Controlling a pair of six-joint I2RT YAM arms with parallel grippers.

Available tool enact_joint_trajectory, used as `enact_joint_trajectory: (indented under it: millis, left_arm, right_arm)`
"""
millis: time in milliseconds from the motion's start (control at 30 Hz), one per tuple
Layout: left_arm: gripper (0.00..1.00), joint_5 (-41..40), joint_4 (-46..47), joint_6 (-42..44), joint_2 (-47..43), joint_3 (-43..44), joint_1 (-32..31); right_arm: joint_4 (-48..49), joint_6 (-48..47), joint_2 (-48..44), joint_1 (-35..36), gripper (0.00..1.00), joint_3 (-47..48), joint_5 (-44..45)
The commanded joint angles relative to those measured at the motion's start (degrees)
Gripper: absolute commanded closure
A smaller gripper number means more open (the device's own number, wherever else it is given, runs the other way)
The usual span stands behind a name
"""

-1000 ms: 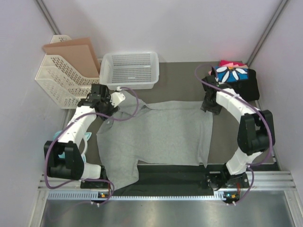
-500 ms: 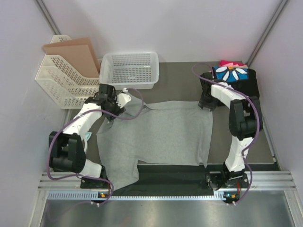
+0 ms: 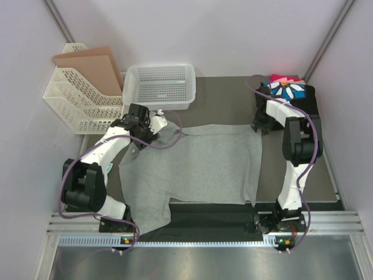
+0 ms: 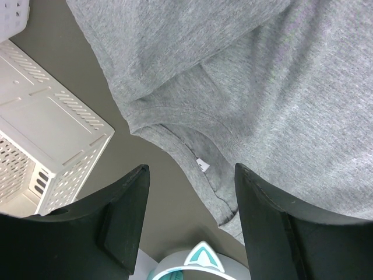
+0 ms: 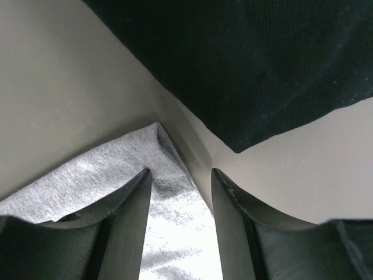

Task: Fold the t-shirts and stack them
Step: Grap the side of the flattened tshirt furthest away from the robot with both arms

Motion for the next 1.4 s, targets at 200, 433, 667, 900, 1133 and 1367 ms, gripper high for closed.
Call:
enact_joint_trajectory:
  millis: [200,433,667,900,1133,1367]
  left_arm:
    - [0.34,-1.0,2.9,-1.8,0.2,2.3,-1.4]
    - [0.34,-2.0,4.0,-1.5,-0.7,0.4,-1.5]
    - [0.34,-2.6,4.7,-1.1,-1.3,-0.5,-1.4]
    - [0.32,-0.9,5.1,-2.1,-0.9,0.1,-1.7]
    - [0.27,-2.0,7.4,-2.7,1.6,-0.3,-7.4]
    - [0.26,-1.8,10.1,-5.6,8.0,2.7,-8.8]
  right_arm:
    - [1.7,-0.9,1.6,-0.6,0.59,2.2,-0.4]
    - [1.6,-1.0,1.6,-0.9,0.84,2.4,0.1]
    - [1.2,-1.0,1.2,-1.0,0.97,2.7,0.8]
    - [1.1,-1.5,-3.3,-0.9,1.00,2.5,0.7]
    - [1.4,-2.3,-5.3,-0.1,1.00,2.2,-1.2]
    - [2.5,-2.8,-4.4,1.2,1.00,0.1,-1.5]
